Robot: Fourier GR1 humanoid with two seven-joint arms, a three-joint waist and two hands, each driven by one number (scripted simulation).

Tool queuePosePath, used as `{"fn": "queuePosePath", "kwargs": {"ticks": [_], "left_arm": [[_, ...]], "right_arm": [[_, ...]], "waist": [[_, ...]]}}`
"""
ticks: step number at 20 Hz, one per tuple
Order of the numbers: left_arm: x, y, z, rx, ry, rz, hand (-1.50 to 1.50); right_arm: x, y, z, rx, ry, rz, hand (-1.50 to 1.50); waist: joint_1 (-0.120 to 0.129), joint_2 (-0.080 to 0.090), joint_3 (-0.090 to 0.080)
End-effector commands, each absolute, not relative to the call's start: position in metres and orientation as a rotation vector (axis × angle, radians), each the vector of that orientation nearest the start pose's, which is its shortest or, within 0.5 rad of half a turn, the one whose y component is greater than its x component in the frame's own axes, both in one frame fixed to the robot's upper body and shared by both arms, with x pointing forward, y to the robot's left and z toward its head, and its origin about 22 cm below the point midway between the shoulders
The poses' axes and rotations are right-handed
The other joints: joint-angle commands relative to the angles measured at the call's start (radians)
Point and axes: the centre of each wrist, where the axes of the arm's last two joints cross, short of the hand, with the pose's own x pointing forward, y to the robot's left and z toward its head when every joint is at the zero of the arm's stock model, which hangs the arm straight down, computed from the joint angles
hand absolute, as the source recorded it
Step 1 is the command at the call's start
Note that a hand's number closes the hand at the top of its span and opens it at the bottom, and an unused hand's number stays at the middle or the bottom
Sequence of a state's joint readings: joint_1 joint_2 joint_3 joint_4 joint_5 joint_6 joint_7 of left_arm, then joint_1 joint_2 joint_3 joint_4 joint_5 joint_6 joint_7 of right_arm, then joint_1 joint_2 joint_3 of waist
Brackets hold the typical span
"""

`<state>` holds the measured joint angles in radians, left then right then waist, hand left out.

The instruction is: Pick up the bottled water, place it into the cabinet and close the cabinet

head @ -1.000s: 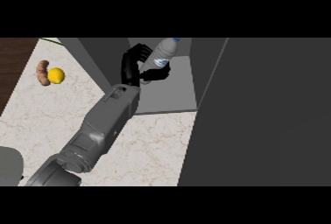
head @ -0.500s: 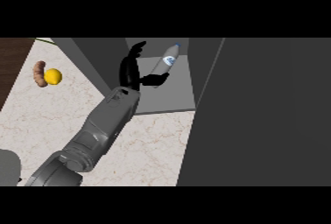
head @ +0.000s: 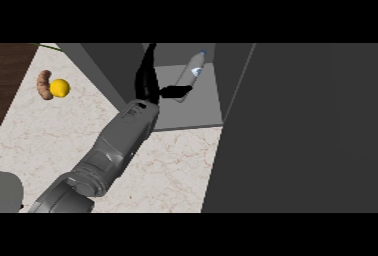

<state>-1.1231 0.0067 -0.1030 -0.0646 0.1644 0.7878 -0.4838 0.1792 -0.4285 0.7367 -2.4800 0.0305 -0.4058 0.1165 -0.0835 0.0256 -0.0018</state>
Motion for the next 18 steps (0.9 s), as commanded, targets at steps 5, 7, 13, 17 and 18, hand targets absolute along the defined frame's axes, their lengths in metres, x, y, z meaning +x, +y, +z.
{"fn": "queuePosePath", "kwargs": {"ticks": [5, 7, 13, 17, 18], "left_arm": [[0.423, 0.106, 0.016, 0.439, -1.819, -0.095, -1.5], [0.424, 0.105, 0.021, 0.318, -1.866, -0.069, 1.5], [0.42, 0.112, 0.014, 0.091, -1.953, -0.004, 1.5], [0.417, 0.11, 0.013, -0.055, -1.934, 0.011, 1.5], [0.419, 0.111, 0.016, -0.132, -1.933, 0.011, 1.5]], "right_arm": [[0.088, -0.163, 0.16, 0.411, -1.999, 0.257, -1.5], [0.083, -0.166, 0.165, 0.383, -1.986, 0.221, -1.5], [0.086, -0.169, 0.171, 0.368, -1.983, 0.232, -1.5], [0.083, -0.163, 0.162, 0.361, -1.96, 0.236, -1.5], [0.086, -0.172, 0.167, 0.335, -1.983, 0.231, -1.5]], "waist": [[0.003, -0.005, -0.001], [0.013, -0.01, -0.001], [0.029, -0.012, -0.001], [0.034, -0.024, 0.0], [0.059, -0.027, 0.001]]}}
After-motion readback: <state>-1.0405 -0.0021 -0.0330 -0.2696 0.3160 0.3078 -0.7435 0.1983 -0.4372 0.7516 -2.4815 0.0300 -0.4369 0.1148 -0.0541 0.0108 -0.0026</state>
